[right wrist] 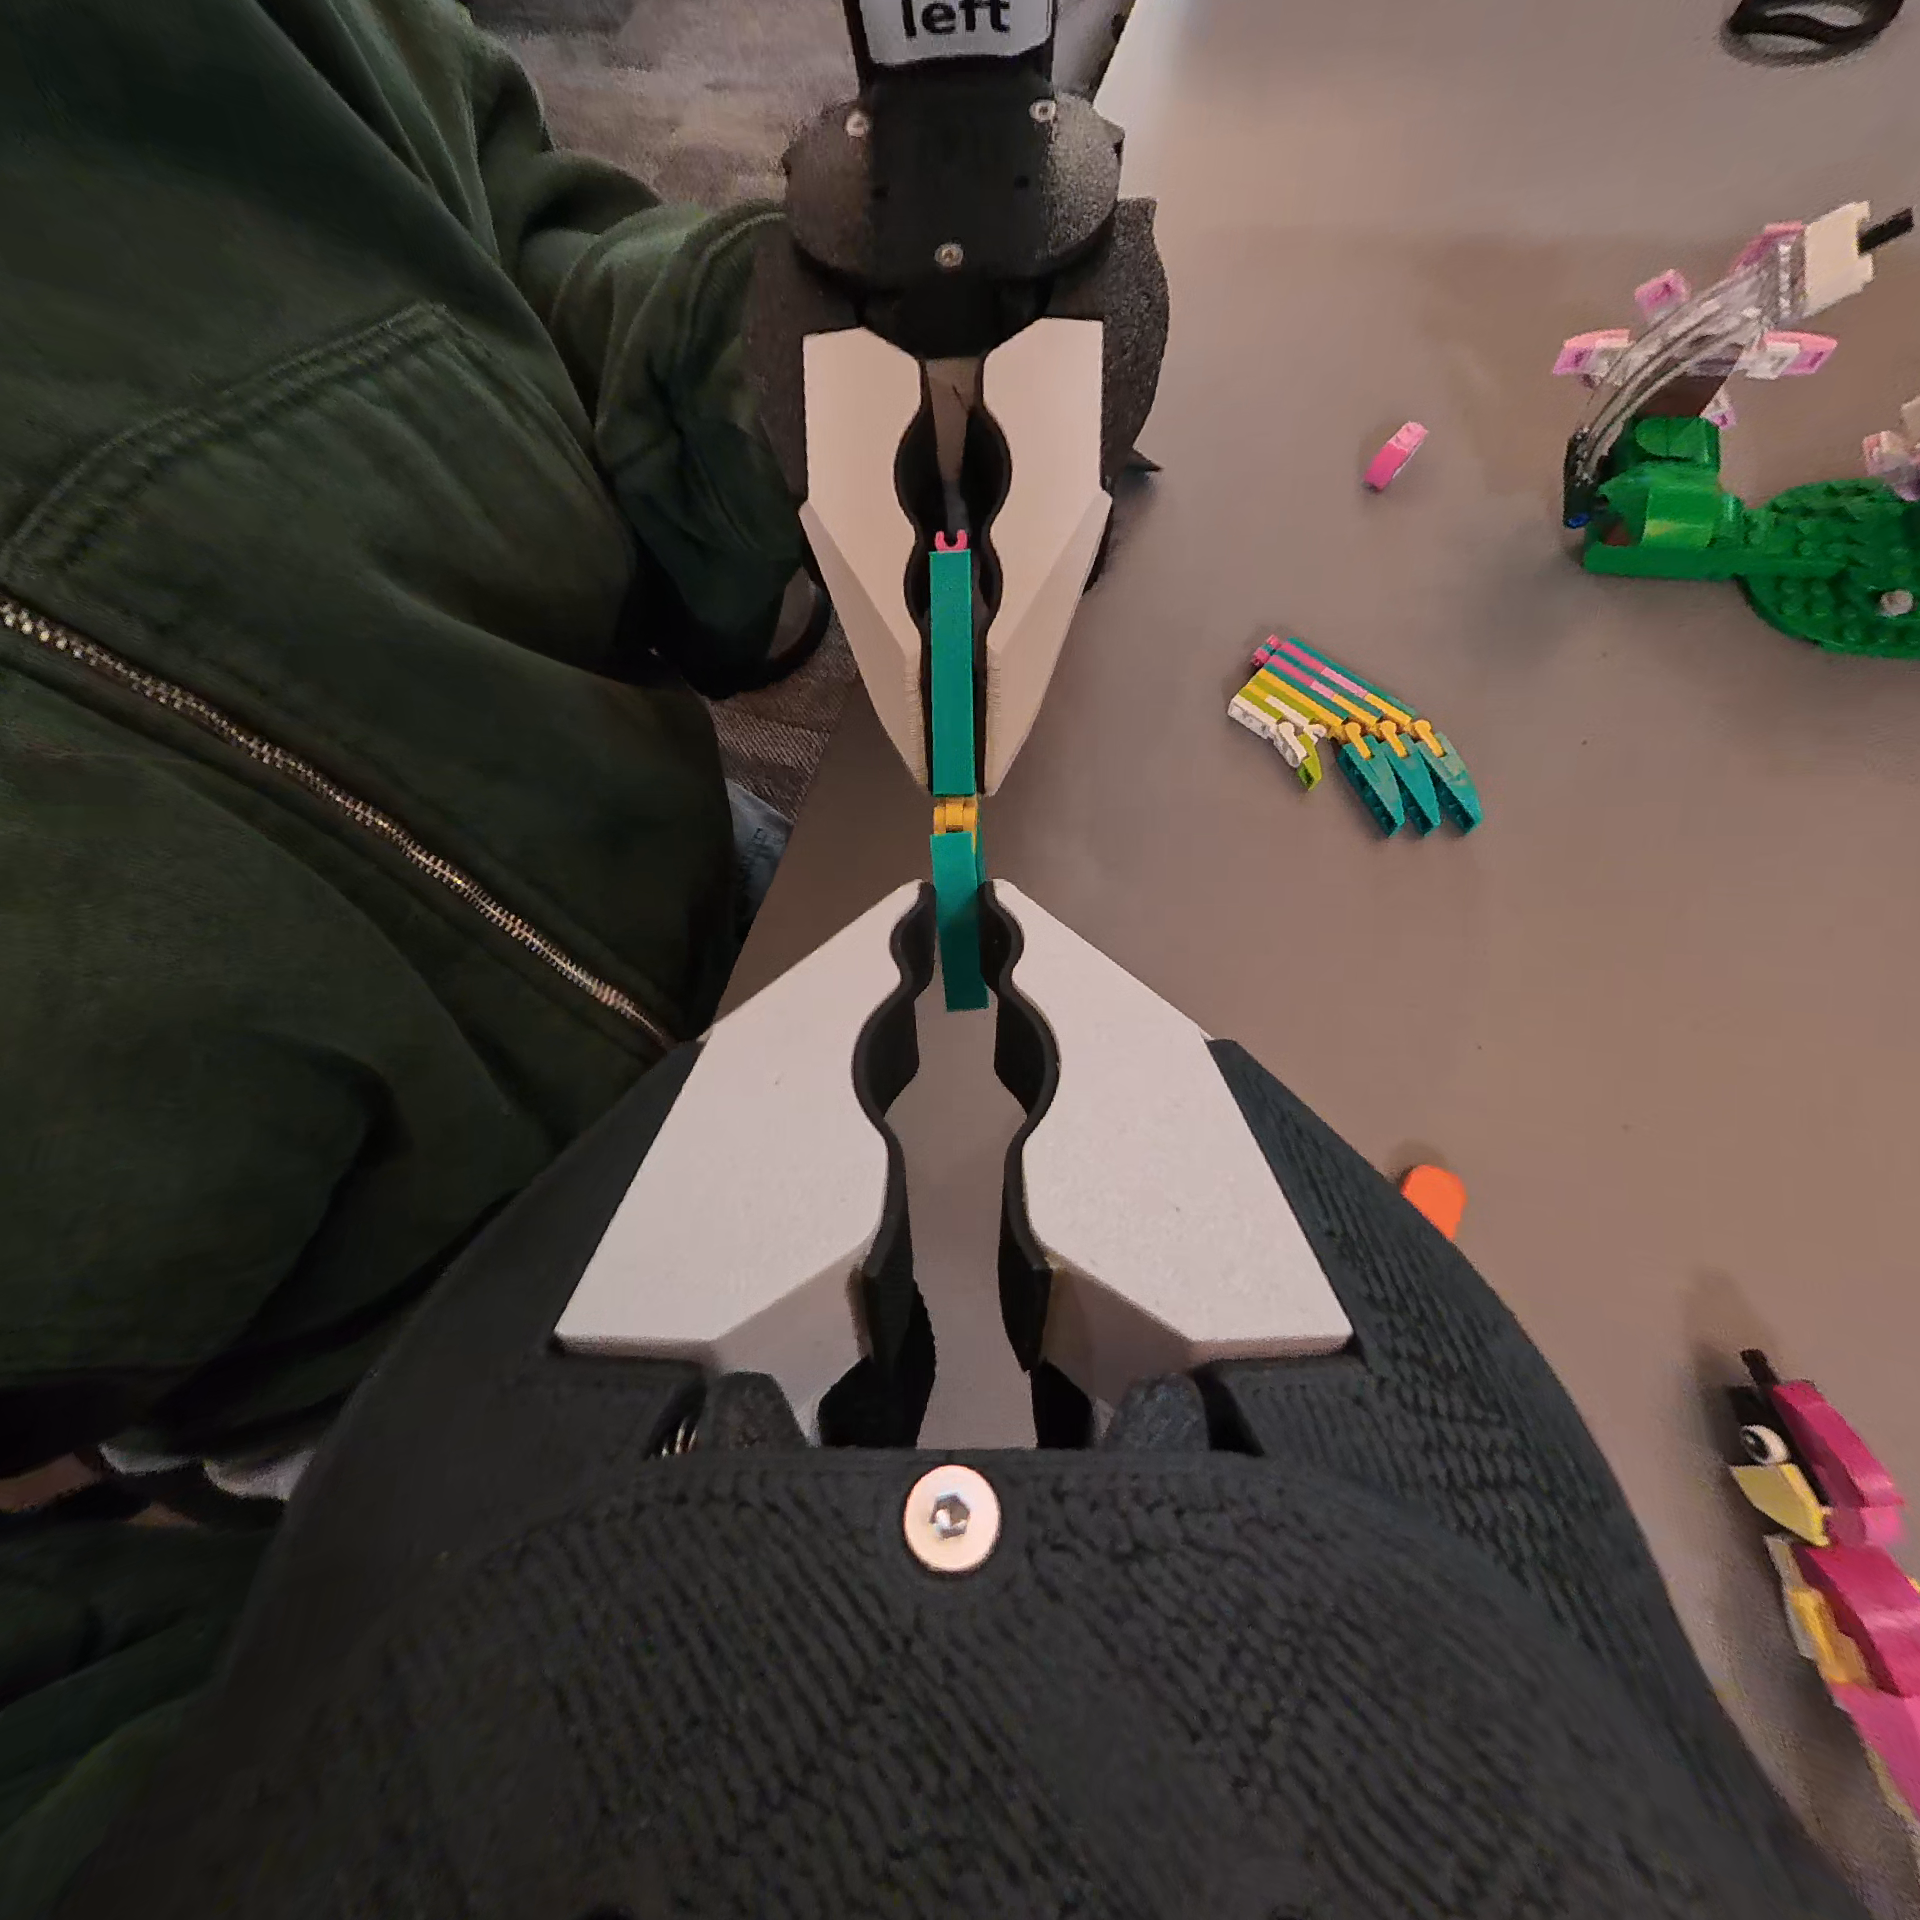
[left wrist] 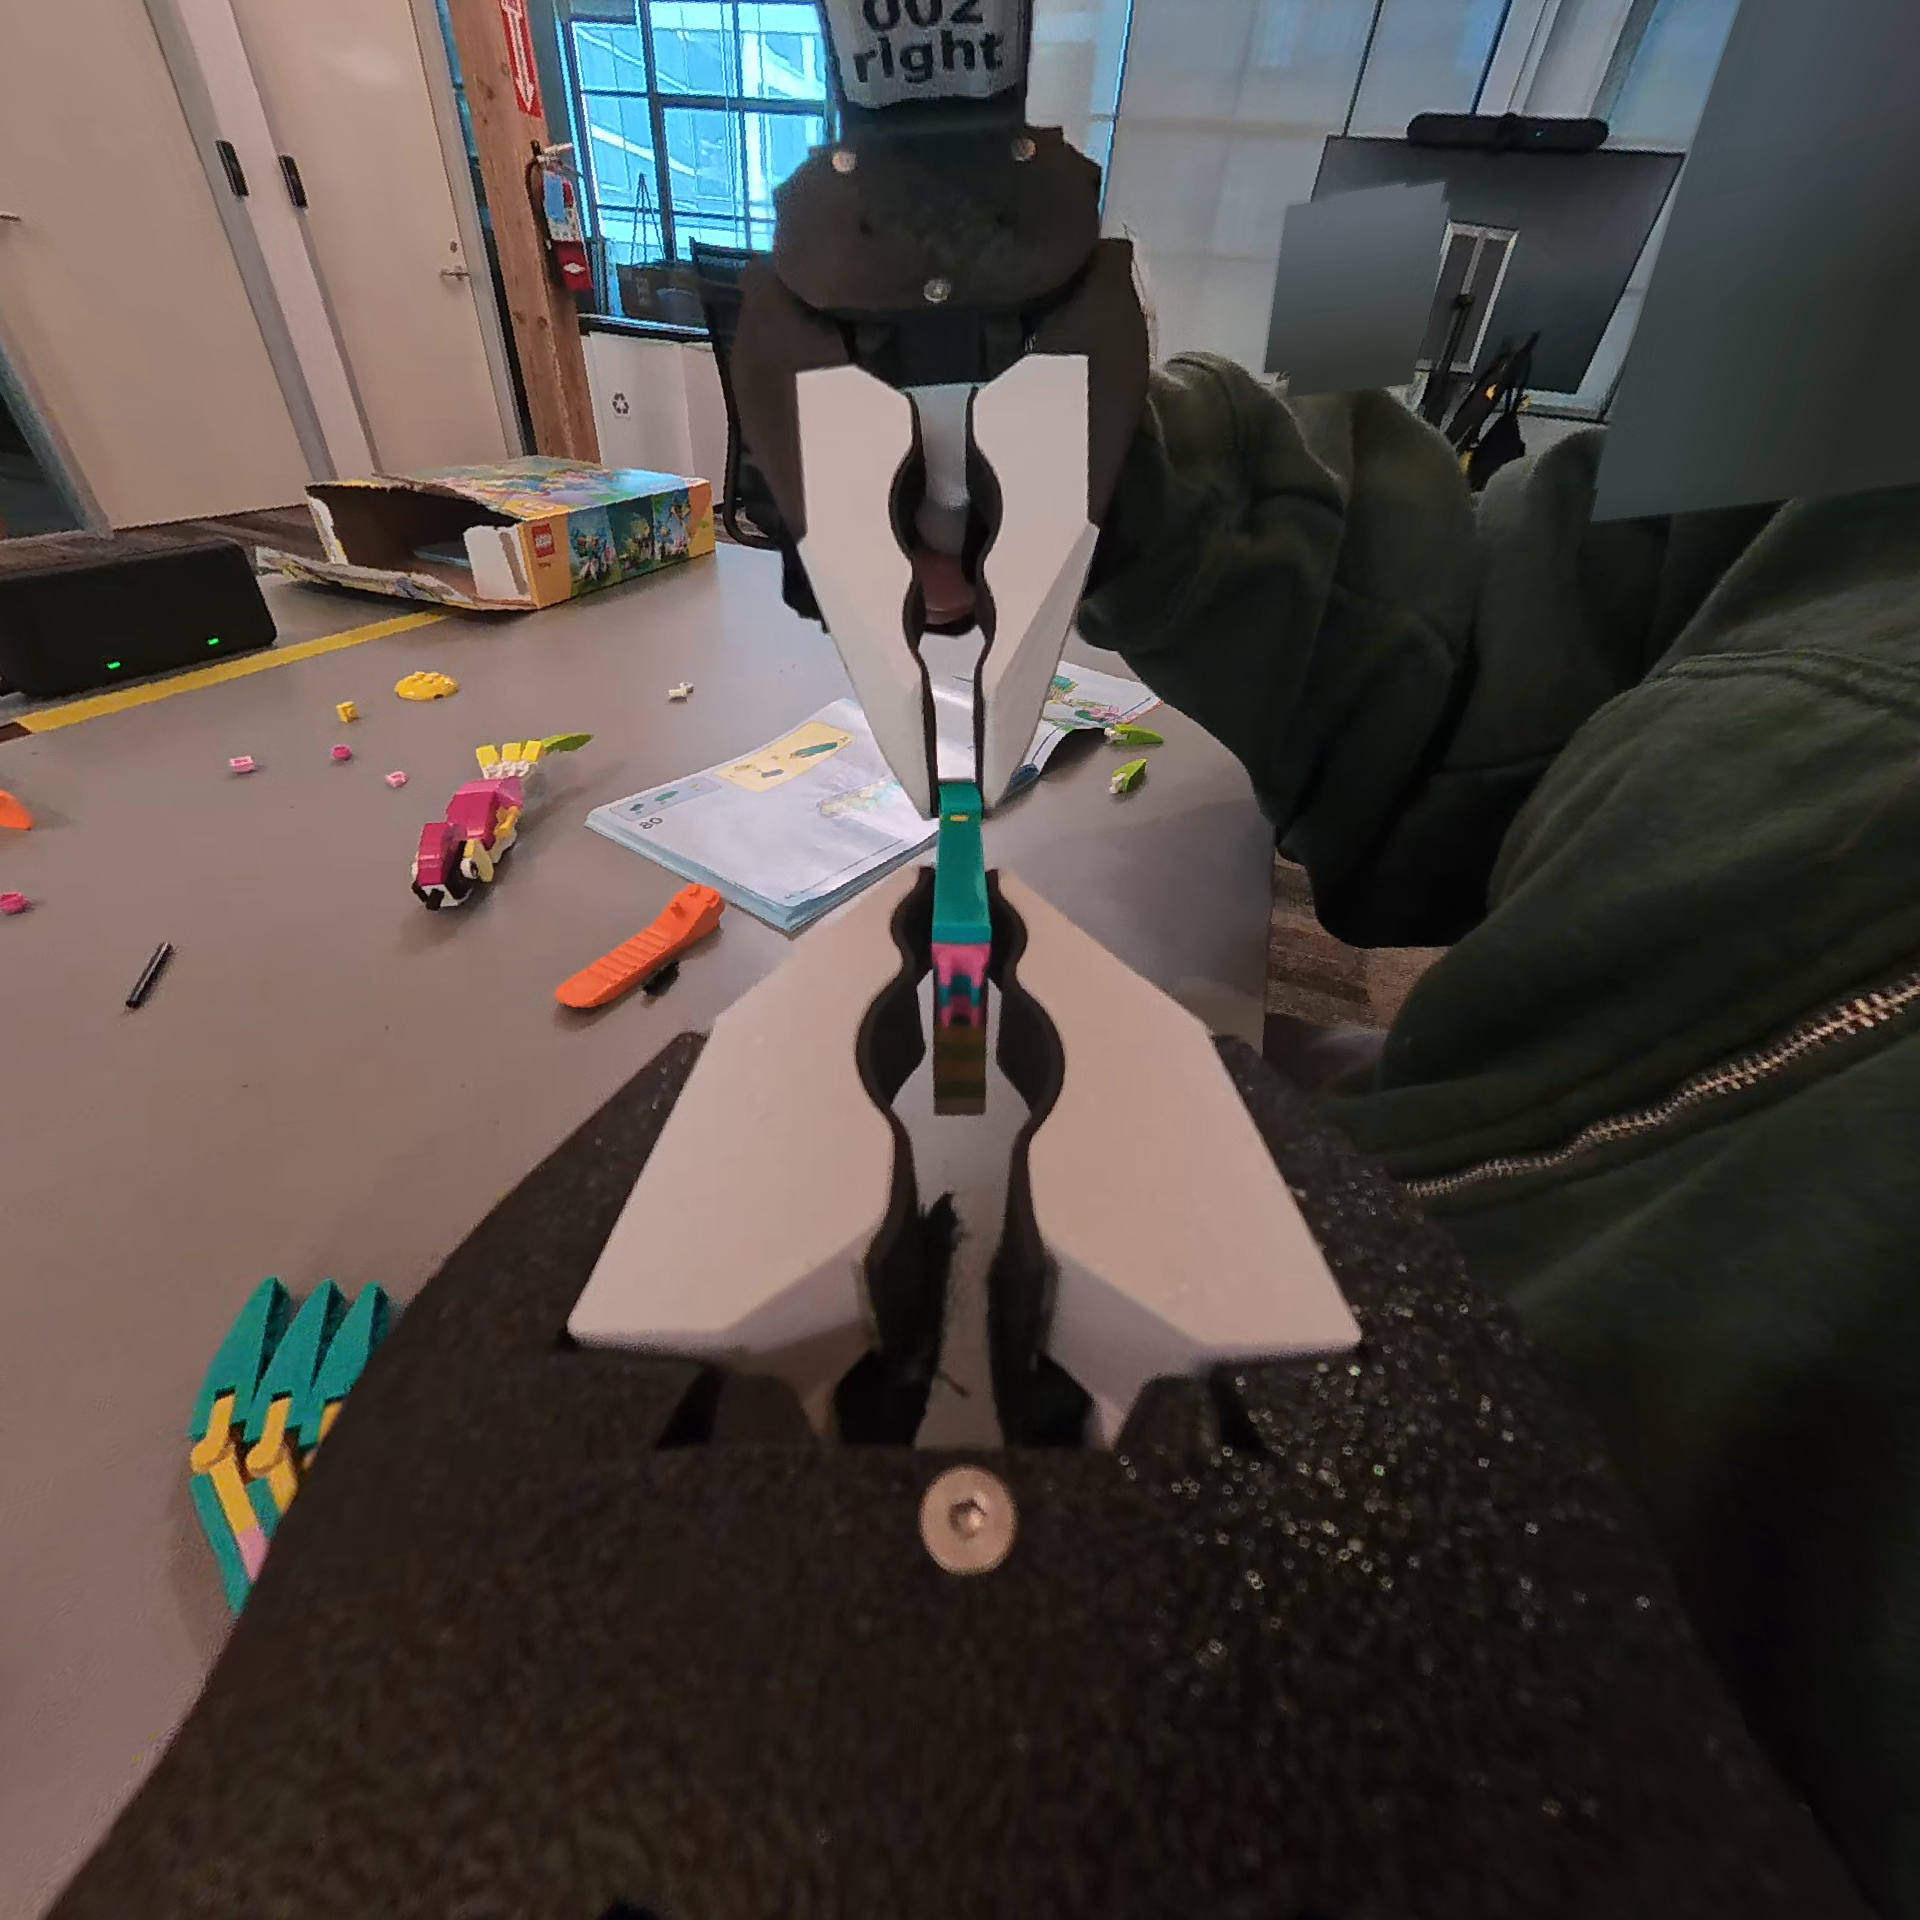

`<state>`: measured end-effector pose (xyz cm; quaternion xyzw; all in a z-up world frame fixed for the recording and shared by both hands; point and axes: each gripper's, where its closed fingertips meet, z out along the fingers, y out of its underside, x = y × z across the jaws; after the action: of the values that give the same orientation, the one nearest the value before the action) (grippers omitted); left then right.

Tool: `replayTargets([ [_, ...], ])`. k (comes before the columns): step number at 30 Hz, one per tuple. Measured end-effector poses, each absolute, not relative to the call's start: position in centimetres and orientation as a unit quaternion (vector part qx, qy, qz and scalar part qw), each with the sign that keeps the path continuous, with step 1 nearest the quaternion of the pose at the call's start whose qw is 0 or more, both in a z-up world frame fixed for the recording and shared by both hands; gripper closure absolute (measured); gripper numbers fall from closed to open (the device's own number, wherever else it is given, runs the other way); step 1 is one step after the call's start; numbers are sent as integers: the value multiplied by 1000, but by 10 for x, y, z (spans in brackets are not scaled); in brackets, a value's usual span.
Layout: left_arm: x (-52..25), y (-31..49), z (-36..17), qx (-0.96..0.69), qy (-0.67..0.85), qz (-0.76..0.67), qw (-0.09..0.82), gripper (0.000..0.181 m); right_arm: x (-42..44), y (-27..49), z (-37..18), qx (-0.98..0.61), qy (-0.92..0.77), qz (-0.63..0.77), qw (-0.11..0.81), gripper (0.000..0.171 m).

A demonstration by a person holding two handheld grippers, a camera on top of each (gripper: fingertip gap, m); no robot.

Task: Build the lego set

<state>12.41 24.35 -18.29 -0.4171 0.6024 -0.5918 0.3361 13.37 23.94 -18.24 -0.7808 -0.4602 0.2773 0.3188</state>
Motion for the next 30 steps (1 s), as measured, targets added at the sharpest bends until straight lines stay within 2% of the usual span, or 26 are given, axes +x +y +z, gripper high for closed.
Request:
replayTargets([
  [1, 125, 245, -183, -424, 594, -597, 333, 175, 135, 241, -182, -784, -447, 282, 325, 164],
  [5, 127, 243, -181, -431, 580, -616, 314, 175, 143, 248, -177, -783, -392, 286, 389, 129],
  [7, 127, 241, -181, -427, 582, -619, 309, 175, 139, 242, -189, -786, -389, 289, 384, 134],
  [10, 129, 236, -182, -426, 585, -622, 300, 176, 130, 235, -196, -773, -390, 307, 395, 163],
  [14, 132, 234, -186, -437, 585, -620, 288, 175, 132, 231, -200, -763, -363, 343, 411, 164],
  [18, 137, 242, -196, -473, 580, -603, 277, 141, 149, 232, -213, -784, -296, 377, 394, 164],
  [20, 138, 251, -201, -492, 574, -592, 279, 133, 160, 232, -226, -810, -241, 402, 353, 165],
  [25, 135, 263, -202, -505, 569, -576, 297, 136, 179, 230, -255, -849, -132, 444, 253, 165],
  [30, 132, 269, -202, -512, 572, -562, 309, 138, 187, 236, -260, -856, -106, 445, 240, 162],
])
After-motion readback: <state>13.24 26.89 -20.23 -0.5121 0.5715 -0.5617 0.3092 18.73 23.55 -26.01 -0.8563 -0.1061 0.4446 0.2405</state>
